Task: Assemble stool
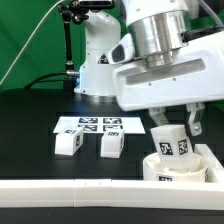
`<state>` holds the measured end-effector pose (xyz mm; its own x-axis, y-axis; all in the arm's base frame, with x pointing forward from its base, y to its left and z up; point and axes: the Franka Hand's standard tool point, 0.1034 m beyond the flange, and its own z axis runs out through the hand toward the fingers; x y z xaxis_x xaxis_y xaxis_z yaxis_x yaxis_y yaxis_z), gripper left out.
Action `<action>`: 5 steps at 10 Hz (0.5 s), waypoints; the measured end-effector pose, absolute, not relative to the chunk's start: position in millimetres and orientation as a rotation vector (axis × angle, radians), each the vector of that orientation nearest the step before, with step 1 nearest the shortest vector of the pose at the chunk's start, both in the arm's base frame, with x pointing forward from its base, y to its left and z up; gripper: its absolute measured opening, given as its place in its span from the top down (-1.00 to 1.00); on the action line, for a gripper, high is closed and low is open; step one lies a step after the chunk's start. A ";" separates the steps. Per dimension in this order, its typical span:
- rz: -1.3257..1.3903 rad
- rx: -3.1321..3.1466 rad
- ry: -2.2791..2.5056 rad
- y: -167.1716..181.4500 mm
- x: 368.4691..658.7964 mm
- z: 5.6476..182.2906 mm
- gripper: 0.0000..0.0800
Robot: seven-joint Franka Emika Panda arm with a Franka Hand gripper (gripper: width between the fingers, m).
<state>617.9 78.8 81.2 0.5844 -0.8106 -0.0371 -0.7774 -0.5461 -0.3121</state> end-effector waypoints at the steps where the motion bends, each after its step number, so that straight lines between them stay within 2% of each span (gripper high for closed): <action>1: -0.151 -2.498 1.347 84.9 617.1 80.9 0.16; 5: -0.097 -2.296 1.600 84.3 622.7 84.6 0.16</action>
Offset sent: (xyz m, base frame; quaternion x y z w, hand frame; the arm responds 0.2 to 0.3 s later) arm 0.0075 -0.0061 0.0053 -0.0036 -0.0100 0.1907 0.9816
